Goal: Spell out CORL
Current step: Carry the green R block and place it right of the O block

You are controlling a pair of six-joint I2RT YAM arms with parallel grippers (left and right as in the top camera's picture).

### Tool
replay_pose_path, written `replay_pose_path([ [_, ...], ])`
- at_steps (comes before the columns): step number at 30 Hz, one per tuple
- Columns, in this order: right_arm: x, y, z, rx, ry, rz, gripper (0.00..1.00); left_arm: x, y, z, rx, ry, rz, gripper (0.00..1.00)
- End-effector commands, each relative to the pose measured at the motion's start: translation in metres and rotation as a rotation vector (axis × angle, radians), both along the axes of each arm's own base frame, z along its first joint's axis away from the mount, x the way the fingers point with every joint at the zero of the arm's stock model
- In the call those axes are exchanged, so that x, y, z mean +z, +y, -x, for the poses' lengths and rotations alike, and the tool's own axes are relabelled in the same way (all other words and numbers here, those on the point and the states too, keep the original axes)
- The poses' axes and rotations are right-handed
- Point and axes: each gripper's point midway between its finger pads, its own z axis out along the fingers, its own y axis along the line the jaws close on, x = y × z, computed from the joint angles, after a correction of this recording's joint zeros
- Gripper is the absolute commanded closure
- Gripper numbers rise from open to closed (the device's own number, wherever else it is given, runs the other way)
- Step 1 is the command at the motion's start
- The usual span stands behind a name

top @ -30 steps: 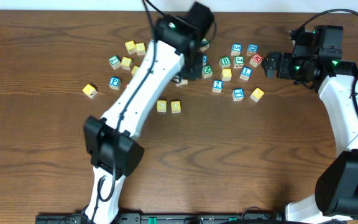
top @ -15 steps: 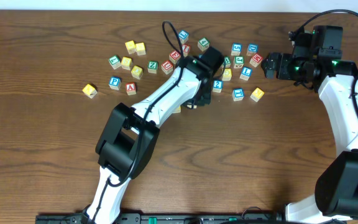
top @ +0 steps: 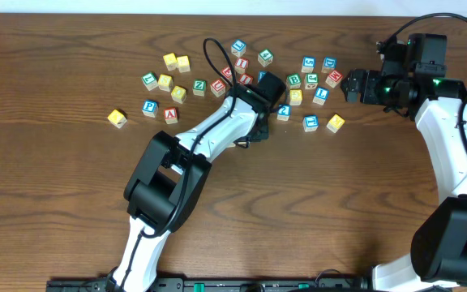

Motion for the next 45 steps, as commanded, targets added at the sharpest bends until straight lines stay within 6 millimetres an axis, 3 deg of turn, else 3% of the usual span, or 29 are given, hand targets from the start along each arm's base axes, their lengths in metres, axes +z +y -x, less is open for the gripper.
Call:
replay_pose_path([
  [1, 0.011, -0.001, -0.003, -0.011, -0.024, -0.007, 0.01, -0.01, 0.012, 0.006, 0.047, 0.021, -0.041, 0.72],
  [9, 0.01, -0.001, -0.001, -0.011, -0.016, -0.008, 0.01, -0.011, 0.016, 0.011, 0.088, 0.04, -0.048, 0.71],
  [12, 0.01, -0.001, -0.001, -0.011, -0.014, -0.008, 0.01, -0.011, 0.016, 0.011, 0.088, 0.041, -0.048, 0.6],
  [19, 0.01, -0.001, -0.001, -0.011, -0.014, -0.008, 0.01, -0.01, 0.014, 0.012, 0.086, 0.045, -0.037, 0.57],
  [23, 0.01, -0.001, -0.001, -0.011, -0.016, -0.008, 0.01, 0.004, 0.011, 0.007, 0.067, 0.017, -0.02, 0.57],
  [26, 0.012, -0.001, -0.004, -0.01, -0.033, -0.007, 0.01, 0.025, 0.006, 0.0, 0.022, -0.022, 0.0, 0.53],
  [33, 0.013, 0.0, -0.005, -0.008, -0.036, -0.01, 0.02, 0.111, 0.018, -0.014, 0.02, -0.165, 0.082, 0.45],
  [35, 0.013, 0.0, -0.005, -0.008, -0.038, -0.01, 0.09, 0.132, 0.027, -0.015, 0.018, -0.202, 0.097, 0.45],
  [38, 0.015, 0.007, -0.006, -0.007, -0.035, -0.021, 0.16, 0.17, 0.053, -0.016, 0.014, -0.26, 0.105, 0.44],
  [40, 0.019, 0.012, -0.006, -0.027, -0.028, -0.037, 0.2, 0.185, 0.07, -0.015, 0.027, -0.28, 0.103, 0.44],
  [45, 0.046, 0.022, -0.01, -0.096, -0.007, 0.013, 0.21, 0.211, 0.139, -0.016, 0.144, -0.301, 0.076, 0.44],
])
